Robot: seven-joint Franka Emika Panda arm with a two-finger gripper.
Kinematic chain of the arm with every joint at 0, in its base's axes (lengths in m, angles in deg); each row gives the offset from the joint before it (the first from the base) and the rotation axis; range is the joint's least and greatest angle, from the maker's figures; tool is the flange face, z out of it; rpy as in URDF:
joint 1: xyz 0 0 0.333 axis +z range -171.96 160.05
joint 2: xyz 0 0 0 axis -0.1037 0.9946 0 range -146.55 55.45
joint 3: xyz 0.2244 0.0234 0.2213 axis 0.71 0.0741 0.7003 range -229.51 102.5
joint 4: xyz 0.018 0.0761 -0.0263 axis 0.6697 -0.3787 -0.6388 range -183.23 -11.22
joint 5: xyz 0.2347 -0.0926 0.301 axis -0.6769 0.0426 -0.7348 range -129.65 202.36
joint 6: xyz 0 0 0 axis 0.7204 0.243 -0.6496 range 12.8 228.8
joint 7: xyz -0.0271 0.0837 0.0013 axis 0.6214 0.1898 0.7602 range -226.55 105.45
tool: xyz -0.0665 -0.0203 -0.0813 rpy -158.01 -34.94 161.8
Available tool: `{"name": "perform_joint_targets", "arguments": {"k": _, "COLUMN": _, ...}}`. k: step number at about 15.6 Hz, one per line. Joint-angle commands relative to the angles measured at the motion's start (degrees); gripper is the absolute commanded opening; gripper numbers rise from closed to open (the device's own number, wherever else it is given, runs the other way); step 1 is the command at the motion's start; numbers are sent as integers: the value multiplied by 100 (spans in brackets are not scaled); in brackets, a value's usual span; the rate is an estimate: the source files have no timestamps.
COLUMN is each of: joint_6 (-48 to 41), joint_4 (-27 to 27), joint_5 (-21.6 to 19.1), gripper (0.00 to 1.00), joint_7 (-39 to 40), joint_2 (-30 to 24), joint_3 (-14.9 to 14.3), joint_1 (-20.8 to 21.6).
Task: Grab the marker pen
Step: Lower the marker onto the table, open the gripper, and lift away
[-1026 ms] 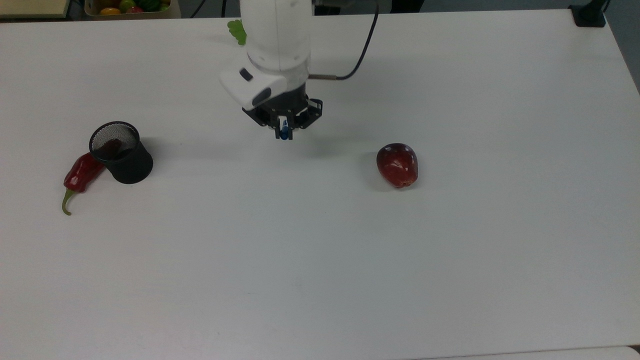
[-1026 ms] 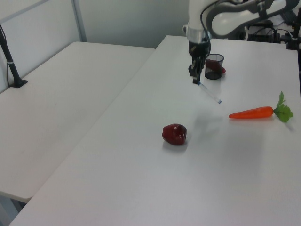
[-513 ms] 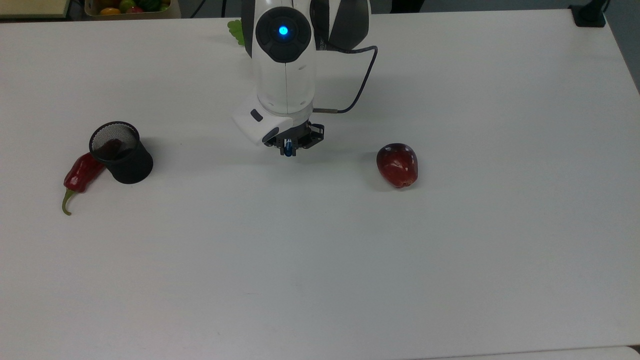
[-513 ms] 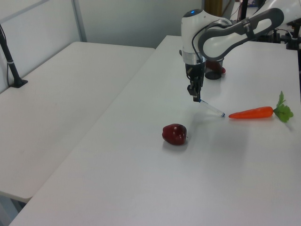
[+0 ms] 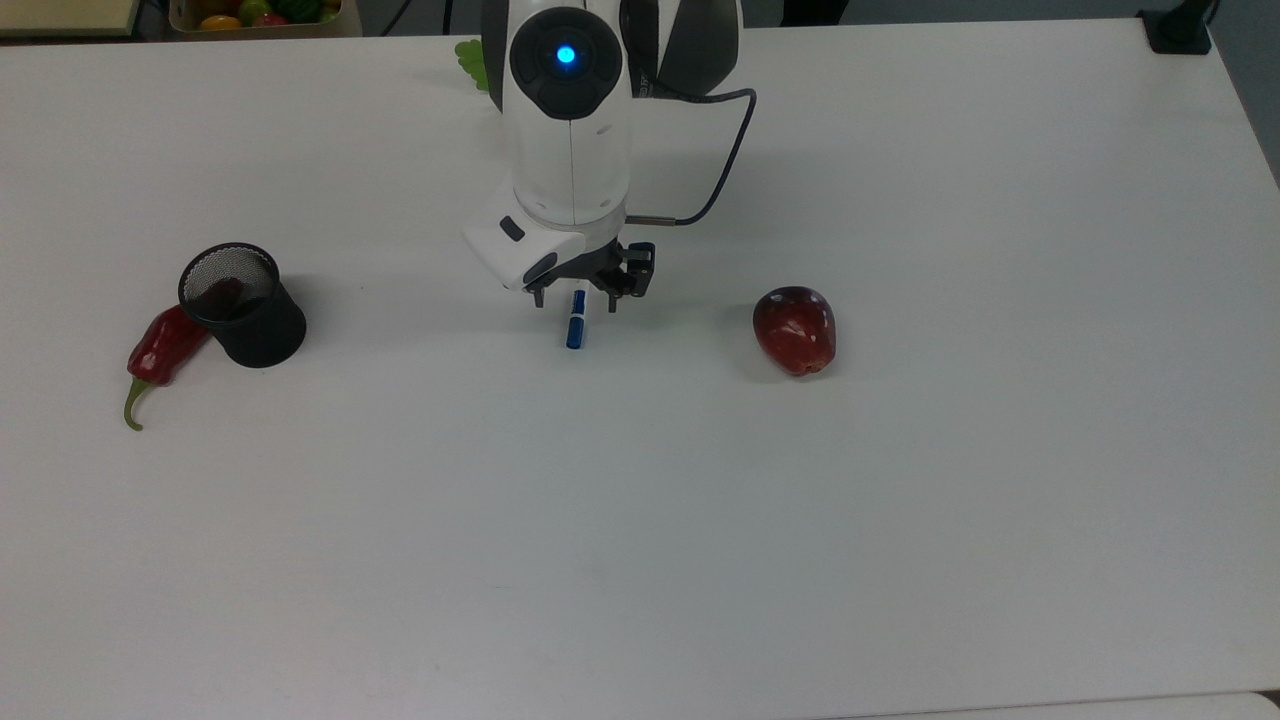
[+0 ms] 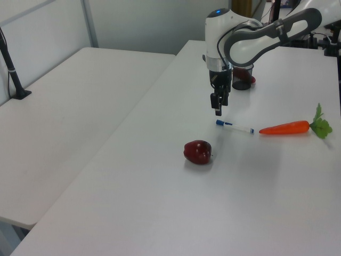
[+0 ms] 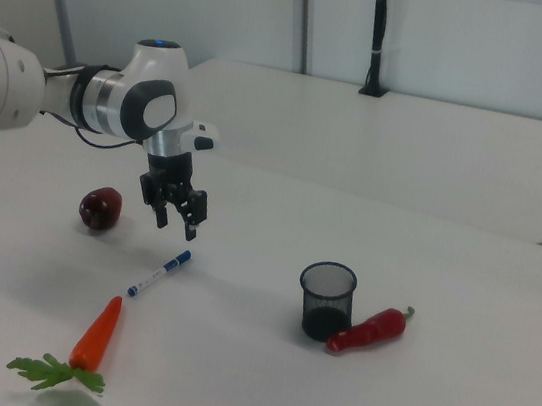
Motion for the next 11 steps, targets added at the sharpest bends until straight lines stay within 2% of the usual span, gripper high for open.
{"name": "perform_joint_targets", "arguments": {"k": 1, "joint_6": 67, "joint_4": -63, "joint_5": 27, "gripper": 100, "joint_7": -69, "joint_2": -208, "joint_3": -70, "joint_1": 74}}
{"name": "perform_joint_targets", "arguments": {"k": 5, "joint_6": -29, "joint_4": -98, "joint_5": 71, "gripper": 100, "joint_7": -69, "joint_2": -612, "joint_3": -70, "joint_1": 74}}
{"name": "perform_joint_targets", "arguments": {"k": 11, "joint_6": -1232, "joint_4": -142, "joint_5": 369, "gripper": 100, "joint_7": -69, "joint_2": -1578, "joint_3": -70, "joint_1": 39}}
